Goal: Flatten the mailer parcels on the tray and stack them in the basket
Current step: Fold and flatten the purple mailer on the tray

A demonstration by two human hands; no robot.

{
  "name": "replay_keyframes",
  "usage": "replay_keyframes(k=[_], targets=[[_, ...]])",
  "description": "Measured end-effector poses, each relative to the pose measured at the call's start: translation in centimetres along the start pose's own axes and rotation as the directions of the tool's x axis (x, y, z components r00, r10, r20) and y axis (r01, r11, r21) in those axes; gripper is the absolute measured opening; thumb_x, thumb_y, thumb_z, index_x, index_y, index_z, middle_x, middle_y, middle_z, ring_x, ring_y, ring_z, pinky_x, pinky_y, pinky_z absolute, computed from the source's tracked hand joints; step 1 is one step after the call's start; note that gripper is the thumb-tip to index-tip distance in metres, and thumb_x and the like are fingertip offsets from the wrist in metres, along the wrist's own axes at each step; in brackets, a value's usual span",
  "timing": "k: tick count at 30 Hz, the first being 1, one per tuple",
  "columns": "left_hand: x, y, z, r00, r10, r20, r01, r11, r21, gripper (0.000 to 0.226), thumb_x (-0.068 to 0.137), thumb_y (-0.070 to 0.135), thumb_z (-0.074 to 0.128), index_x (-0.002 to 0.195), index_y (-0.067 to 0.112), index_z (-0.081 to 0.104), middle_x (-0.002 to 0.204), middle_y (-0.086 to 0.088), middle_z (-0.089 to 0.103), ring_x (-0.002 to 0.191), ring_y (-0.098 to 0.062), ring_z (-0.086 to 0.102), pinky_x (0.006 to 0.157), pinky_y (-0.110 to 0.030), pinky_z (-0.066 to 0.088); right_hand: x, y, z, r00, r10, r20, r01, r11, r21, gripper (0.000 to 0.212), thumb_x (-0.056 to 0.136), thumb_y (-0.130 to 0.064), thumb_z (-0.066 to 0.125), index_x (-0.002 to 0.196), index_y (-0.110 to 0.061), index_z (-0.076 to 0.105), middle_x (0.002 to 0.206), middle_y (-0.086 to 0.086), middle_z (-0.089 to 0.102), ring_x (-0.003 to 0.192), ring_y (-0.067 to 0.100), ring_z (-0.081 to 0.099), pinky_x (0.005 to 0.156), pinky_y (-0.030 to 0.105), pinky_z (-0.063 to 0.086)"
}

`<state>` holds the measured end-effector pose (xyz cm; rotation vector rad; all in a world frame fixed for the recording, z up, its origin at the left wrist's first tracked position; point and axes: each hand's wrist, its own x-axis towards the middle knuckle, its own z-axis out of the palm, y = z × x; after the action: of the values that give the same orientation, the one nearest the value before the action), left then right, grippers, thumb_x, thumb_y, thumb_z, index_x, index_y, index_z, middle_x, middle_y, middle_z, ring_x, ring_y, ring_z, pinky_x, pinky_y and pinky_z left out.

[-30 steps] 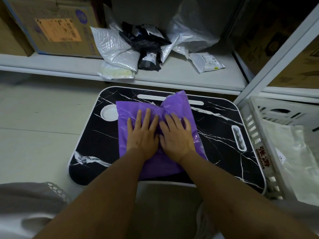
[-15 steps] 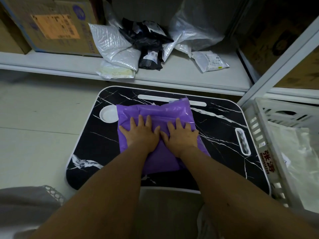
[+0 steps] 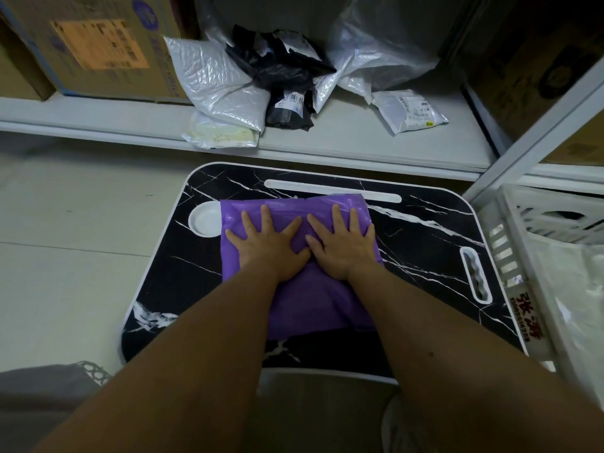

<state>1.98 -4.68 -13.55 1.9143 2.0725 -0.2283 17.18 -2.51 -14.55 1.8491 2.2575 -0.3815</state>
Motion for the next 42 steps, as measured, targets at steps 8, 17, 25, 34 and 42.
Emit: replay_keyframes(k=[8, 17, 25, 34, 42], targets=[[-0.2, -0.3, -0.1, 0.982, -0.189, -0.02, 0.186, 0.979, -0.087, 0.107, 0.066, 0.093, 0.02, 0.151, 0.032, -0.005, 0.158, -0.015, -0.014, 0.143, -0.042, -0.013, 0.108, -0.066, 0.005, -0.1, -0.1, 0.0, 0.99, 0.141, -0.014, -0.14, 0.988, 0.07, 0.074, 0.09, -0.074, 0.014, 0.153, -0.038, 0.001, 0.161, 0.01, -0.015, 0.147, 0.034, -0.015, 0.114, 0.062, -0.003], [-1.6, -0.9, 0.3, 0.988, 0.069, -0.139, -0.062, 0.997, 0.055, 0.053, 0.102, 0.039, 0.022, 0.152, 0.023, 0.015, 0.159, -0.015, 0.003, 0.147, -0.031, 0.001, 0.118, -0.045, 0.008, -0.2, -0.5, -2.4, 0.98, 0.176, 0.095, -0.173, 0.984, -0.038, 0.06, 0.101, -0.043, 0.028, 0.155, -0.026, 0.009, 0.162, 0.006, -0.005, 0.149, 0.029, -0.007, 0.112, 0.067, 0.002], [-8.2, 1.3, 1.8, 0.992, -0.005, -0.123, 0.001, 0.999, -0.037, 0.055, 0.1, 0.047, 0.015, 0.151, 0.03, 0.008, 0.16, -0.006, -0.009, 0.146, -0.031, -0.013, 0.114, -0.058, 0.001, -8.2, -4.5, 0.6, 0.989, 0.146, -0.022, -0.141, 0.978, 0.153, 0.05, 0.102, -0.047, 0.019, 0.15, -0.035, 0.02, 0.162, 0.006, 0.004, 0.148, 0.029, -0.003, 0.112, 0.065, 0.002], [-11.1, 0.1, 5.3, 0.989, 0.001, -0.146, 0.001, 1.0, 0.016, 0.067, 0.091, 0.067, 0.007, 0.149, 0.038, -0.01, 0.157, -0.005, -0.022, 0.142, -0.037, -0.022, 0.11, -0.066, -0.005, -11.4, -3.2, 4.9, 0.983, 0.11, -0.148, -0.101, 0.993, 0.069, 0.08, 0.077, -0.059, -0.018, 0.153, -0.041, 0.003, 0.163, 0.002, -0.006, 0.147, 0.038, -0.009, 0.113, 0.063, -0.005], [-11.3, 0.1, 5.5, 0.966, -0.042, -0.254, 0.038, 0.999, -0.021, 0.077, 0.09, 0.066, 0.013, 0.152, 0.022, -0.003, 0.159, -0.012, 0.008, 0.145, -0.034, 0.007, 0.116, -0.055, 0.003, -11.5, -2.9, 4.1, 0.965, 0.118, -0.236, -0.112, 0.993, 0.038, 0.071, 0.087, -0.06, 0.003, 0.153, -0.037, 0.012, 0.155, 0.007, 0.029, 0.139, 0.035, 0.027, 0.11, 0.058, 0.017]])
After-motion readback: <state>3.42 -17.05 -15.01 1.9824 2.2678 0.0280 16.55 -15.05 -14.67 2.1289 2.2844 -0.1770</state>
